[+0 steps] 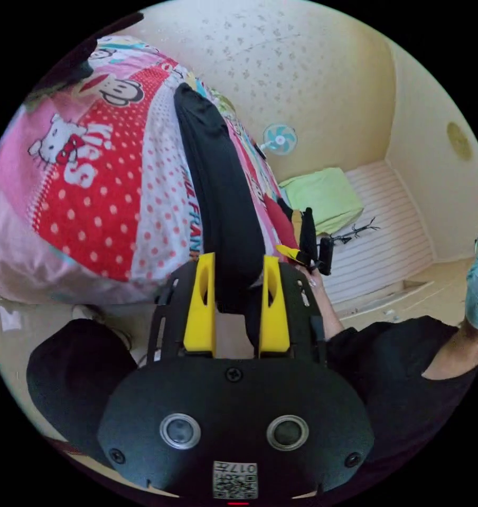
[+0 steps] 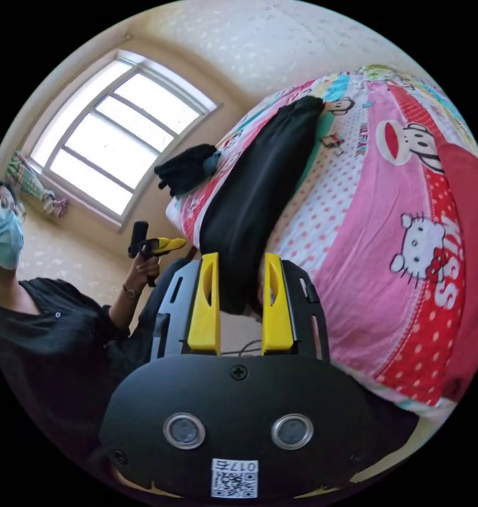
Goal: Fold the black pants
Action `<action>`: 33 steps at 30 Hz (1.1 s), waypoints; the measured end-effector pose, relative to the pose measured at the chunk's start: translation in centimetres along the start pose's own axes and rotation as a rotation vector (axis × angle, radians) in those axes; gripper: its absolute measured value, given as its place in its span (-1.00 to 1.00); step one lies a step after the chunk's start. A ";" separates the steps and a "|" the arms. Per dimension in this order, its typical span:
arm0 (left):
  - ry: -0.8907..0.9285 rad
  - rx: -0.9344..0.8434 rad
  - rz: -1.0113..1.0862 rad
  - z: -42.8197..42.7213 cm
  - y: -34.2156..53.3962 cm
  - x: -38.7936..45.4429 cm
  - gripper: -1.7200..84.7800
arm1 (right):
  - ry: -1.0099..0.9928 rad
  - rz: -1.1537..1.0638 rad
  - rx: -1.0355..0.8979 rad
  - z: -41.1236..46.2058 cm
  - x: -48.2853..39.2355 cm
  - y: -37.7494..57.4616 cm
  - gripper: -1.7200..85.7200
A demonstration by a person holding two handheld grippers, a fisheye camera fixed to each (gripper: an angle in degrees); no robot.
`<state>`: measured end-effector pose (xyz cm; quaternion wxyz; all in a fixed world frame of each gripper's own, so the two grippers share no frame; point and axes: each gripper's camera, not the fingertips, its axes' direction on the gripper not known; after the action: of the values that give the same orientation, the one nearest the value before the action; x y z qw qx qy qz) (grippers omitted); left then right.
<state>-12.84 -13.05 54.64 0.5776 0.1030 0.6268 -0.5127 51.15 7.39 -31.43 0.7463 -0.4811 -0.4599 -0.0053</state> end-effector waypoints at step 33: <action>0.480 0.377 0.773 -18.1 5.1 39.8 -0.85 | -0.626 -0.761 0.473 -32.9 -29.6 -6.9 -0.93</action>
<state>-32.72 -15.41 15.40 0.5363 0.5460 0.5544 -0.3269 53.40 -33.01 -50.69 0.6071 -0.0784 -0.7902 -0.0279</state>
